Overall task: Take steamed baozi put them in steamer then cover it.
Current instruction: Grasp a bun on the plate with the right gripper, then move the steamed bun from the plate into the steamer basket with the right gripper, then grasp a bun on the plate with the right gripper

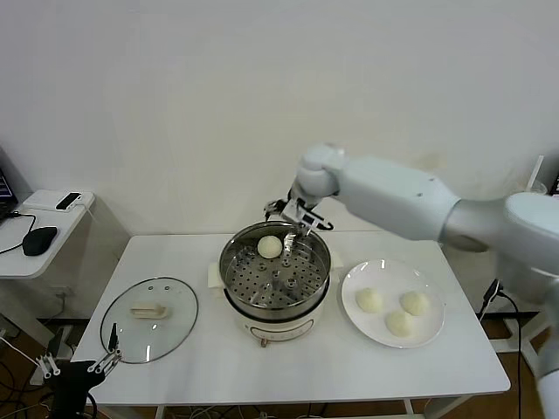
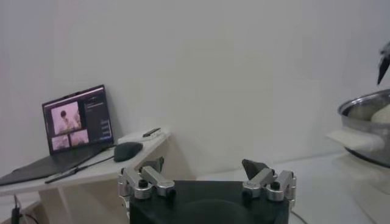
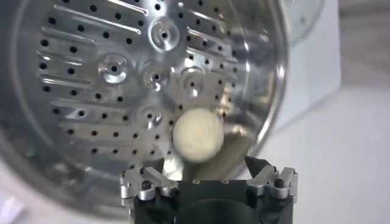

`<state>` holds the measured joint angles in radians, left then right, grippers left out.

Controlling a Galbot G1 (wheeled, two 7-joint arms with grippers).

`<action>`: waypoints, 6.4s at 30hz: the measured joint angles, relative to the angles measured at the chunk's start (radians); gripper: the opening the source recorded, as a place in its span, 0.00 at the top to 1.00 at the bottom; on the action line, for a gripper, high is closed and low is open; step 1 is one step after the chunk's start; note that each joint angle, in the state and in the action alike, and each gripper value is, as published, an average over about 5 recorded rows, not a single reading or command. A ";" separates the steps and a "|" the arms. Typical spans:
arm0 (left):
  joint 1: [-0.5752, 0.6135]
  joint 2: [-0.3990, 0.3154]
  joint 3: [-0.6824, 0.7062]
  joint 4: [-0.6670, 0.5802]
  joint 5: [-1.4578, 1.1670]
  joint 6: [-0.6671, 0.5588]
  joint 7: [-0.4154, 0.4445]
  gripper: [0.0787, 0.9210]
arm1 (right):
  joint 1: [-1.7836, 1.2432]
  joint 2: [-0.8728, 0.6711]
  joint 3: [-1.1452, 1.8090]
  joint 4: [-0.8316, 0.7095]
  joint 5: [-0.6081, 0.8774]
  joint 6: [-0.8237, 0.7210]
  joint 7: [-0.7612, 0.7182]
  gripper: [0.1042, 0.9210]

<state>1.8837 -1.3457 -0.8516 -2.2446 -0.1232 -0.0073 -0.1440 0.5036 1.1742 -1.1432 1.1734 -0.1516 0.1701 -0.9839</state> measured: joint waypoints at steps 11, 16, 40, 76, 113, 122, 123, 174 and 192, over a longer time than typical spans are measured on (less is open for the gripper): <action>-0.018 0.036 0.006 -0.011 -0.022 0.015 0.004 0.12 | 0.013 -0.334 0.065 0.241 0.142 -0.285 -0.066 0.12; -0.027 0.053 0.006 -0.008 -0.030 0.020 0.004 0.12 | -0.032 -0.479 0.097 0.327 0.163 -0.356 -0.076 0.12; -0.014 0.062 -0.029 -0.028 -0.039 0.033 0.006 0.12 | -0.444 -0.570 0.284 0.309 0.064 -0.469 -0.039 0.12; -0.006 0.051 -0.053 -0.031 -0.039 0.033 0.004 0.12 | -0.592 -0.339 0.362 0.037 -0.026 -0.473 0.025 0.23; -0.016 0.070 -0.032 -0.046 -0.048 0.037 0.002 0.12 | -0.202 -0.467 0.260 0.243 0.169 -0.557 -0.069 0.35; -0.036 0.068 -0.030 -0.032 -0.049 0.042 0.003 0.12 | -0.063 -0.353 0.175 0.287 0.321 -0.642 -0.018 0.34; -0.038 0.067 -0.030 -0.031 -0.048 0.042 0.003 0.12 | -0.056 -0.332 0.167 0.285 0.337 -0.651 -0.011 0.34; -0.052 0.060 -0.068 -0.015 -0.064 0.041 0.008 0.12 | -0.182 0.192 0.061 -0.021 0.466 -0.802 0.112 0.21; -0.065 0.084 -0.055 -0.020 -0.070 0.046 0.008 0.12 | 0.003 -0.102 0.060 0.195 0.383 -0.627 -0.127 0.12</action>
<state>1.8187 -1.2614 -0.9065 -2.2644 -0.1934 0.0385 -0.1362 0.5061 1.0727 -1.0828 1.3685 0.2312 -0.4566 -1.1108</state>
